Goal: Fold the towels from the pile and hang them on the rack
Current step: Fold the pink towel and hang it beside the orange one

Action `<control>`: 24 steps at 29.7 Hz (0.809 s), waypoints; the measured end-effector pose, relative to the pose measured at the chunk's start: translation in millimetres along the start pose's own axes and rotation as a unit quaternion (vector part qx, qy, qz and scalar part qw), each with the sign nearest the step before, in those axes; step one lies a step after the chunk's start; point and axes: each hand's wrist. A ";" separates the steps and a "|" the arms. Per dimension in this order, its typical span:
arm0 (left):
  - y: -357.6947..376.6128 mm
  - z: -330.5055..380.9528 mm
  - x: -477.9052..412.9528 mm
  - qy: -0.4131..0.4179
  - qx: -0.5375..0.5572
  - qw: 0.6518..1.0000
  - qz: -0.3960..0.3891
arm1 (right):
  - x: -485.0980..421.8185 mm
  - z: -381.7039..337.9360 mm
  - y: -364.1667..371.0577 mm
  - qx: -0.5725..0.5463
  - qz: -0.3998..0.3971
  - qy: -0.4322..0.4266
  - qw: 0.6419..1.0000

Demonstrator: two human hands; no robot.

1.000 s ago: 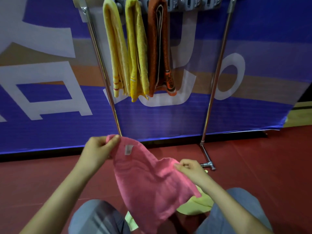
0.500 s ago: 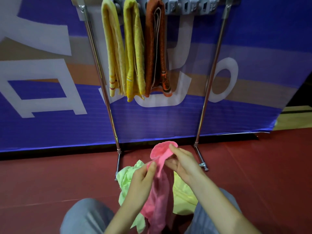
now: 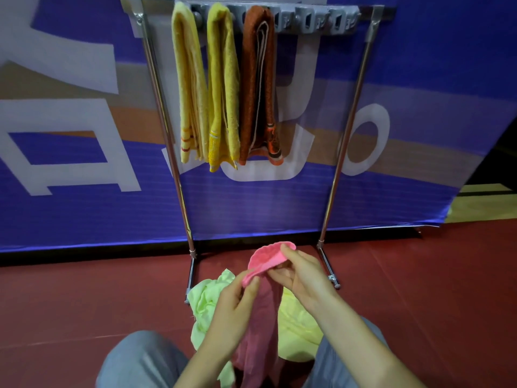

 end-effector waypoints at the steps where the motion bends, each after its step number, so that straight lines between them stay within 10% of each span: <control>1: -2.4 0.0 0.6 -0.001 -0.004 1.000 -0.011 | 1.2 1.7 -2.6 0.023 0.006 0.004 1.000; 13: -32.9 3.4 1.5 -0.003 -0.141 0.983 -0.114 | 19.5 1.6 -36.2 0.310 -0.126 0.097 0.937; 24: -59.7 23.5 2.1 0.013 -0.201 0.967 -0.154 | 24.8 18.1 -75.1 0.548 -0.211 0.139 0.798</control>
Point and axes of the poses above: each hand's wrist, its own x-axis away from the middle knuckle, its own y-axis out of the palm, z = x × y, and after that the axes turned 11 degrees about -z, right-handed
